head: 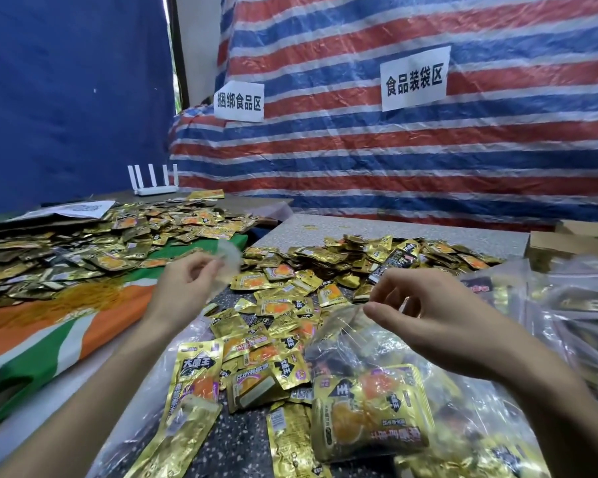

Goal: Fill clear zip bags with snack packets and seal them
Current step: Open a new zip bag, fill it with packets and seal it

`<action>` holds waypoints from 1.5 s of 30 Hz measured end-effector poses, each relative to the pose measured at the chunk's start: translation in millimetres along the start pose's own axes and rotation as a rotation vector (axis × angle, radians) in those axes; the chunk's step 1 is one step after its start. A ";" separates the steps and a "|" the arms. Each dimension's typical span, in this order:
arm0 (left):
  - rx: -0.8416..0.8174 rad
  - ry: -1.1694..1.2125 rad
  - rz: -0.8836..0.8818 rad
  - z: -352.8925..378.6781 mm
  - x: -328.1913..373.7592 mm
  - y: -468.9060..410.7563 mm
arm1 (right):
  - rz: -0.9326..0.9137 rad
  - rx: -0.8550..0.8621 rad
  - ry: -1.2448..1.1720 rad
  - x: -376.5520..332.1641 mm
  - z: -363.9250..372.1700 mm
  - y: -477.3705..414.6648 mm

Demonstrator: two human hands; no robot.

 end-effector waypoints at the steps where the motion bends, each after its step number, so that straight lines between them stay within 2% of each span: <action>1: -0.060 0.136 0.002 10.6 16.6 6.5 | 0.003 0.005 -0.007 0.6 -0.4 -0.2; 5: -0.201 0.386 0.061 43.0 71.0 28.8 | 0.017 0.047 -0.046 4.3 -3.3 -0.6; 9: -0.342 0.542 0.139 69.9 113.5 40.7 | 0.006 0.203 -0.087 10.7 -15.2 0.9; 12: -0.487 0.531 0.257 85.8 134.4 42.3 | -0.004 0.360 -0.043 15.3 -32.7 2.4; 14: -0.589 0.529 0.322 93.5 141.5 41.1 | 0.011 0.394 -0.046 20.2 -41.9 3.8; 18: -0.787 0.603 0.350 106.4 142.1 35.0 | 0.060 0.266 -0.115 24.2 -47.9 5.4; 21: -0.824 0.647 0.341 117.9 135.9 26.0 | 0.063 0.093 -0.338 18.0 -38.1 3.9; 24: -0.799 0.656 0.278 130.9 126.1 15.1 | 0.122 0.055 -0.534 17.3 -32.4 1.7; 28: -0.793 0.613 0.184 144.4 114.7 9.7 | 0.213 -0.027 -0.553 19.8 -23.3 0.3; 30: -0.775 0.547 0.195 147.5 116.5 12.1 | 0.260 -0.016 -0.587 22.2 -21.9 0.3; 31: -0.702 0.436 0.240 146.6 117.1 11.5 | 0.282 0.015 -0.612 24.5 -22.0 0.2; 32: -0.556 0.263 0.316 142.4 118.6 10.4 | 0.303 0.054 -0.638 26.5 -22.6 0.3; 34: -0.146 -0.032 0.538 122.0 135.9 17.9 | 0.328 0.133 -0.671 30.5 -26.2 0.7; 35: -0.004 -0.055 0.632 112.2 147.1 26.8 | 0.330 0.161 -0.674 31.6 -28.0 1.1; 36: 0.053 -0.018 0.685 105.5 155.0 34.1 | 0.325 0.178 -0.678 31.6 -29.7 1.3; 37: 0.026 0.036 0.699 102.9 159.4 38.2 | 0.313 0.194 -0.688 30.9 -31.8 1.8; 38: -0.068 0.070 0.683 105.2 162.0 41.2 | 0.298 0.206 -0.700 29.7 -33.8 2.2; 42: -0.633 0.072 0.556 135.8 158.9 57.1 | 0.258 0.222 -0.762 25.0 -39.9 4.8; 45: -0.780 0.240 0.494 141.4 159.1 56.1 | 0.271 0.205 -0.749 26.7 -40.2 5.5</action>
Point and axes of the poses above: each hand's wrist, its own y-axis away from the middle knuckle, its own z-axis out of the palm, x = y × z, the point moved 6 cm from there along -y, towards the middle knuckle, and after that the axes turned 1 degree about -z, right-handed, at the moved point
